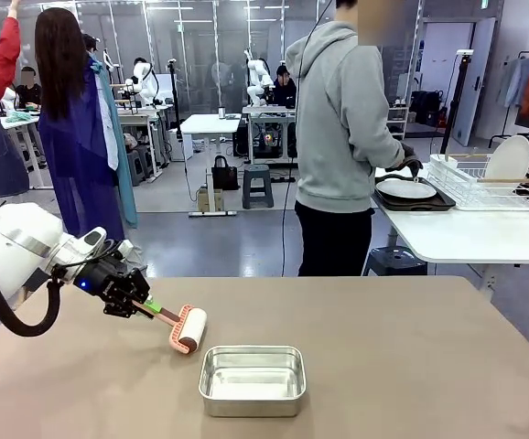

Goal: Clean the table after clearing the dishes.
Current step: When the right (or left) Handle tray is removed, use the right hand (or left hand) to clean the right (or left) side of the table with the Lint Roller.

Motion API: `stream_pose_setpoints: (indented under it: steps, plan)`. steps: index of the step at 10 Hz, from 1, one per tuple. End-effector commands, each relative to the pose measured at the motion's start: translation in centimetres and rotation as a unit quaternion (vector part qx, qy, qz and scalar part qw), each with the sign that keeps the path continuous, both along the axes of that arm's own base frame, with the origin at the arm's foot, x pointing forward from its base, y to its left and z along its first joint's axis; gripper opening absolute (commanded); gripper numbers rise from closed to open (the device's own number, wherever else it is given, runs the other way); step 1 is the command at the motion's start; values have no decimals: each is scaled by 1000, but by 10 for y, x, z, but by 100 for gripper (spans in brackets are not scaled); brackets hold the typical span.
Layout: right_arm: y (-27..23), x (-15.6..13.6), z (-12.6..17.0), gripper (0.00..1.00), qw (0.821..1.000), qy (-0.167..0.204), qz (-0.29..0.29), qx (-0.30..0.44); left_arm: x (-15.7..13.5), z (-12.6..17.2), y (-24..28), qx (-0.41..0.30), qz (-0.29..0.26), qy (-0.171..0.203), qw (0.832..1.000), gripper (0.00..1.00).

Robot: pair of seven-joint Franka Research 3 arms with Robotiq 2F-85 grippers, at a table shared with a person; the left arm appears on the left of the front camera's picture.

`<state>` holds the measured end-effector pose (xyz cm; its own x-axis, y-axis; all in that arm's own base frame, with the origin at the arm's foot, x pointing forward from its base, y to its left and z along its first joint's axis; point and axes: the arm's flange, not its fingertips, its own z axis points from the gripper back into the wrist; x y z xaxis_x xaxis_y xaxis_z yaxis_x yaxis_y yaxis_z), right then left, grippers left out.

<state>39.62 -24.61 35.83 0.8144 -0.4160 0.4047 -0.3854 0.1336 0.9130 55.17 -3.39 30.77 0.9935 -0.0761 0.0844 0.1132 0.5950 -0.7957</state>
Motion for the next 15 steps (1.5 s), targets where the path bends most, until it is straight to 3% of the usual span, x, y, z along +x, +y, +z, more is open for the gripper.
stream_pose_setpoints:
  steps: [1,8,11,15]
  plan:
    - [2,-1,3,100,1000,1,2,2,3,-36,36,-2,8,6,1000,20]
    - [2,-1,3,100,1000,1,2,2,2,-48,222,29,13,11,999,20]
    - [2,-1,3,100,1000,1,2,2,-4,-19,268,58,29,7,998,20]
    - [2,-1,3,100,1000,1,2,2,-30,43,274,92,30,-2,995,20]
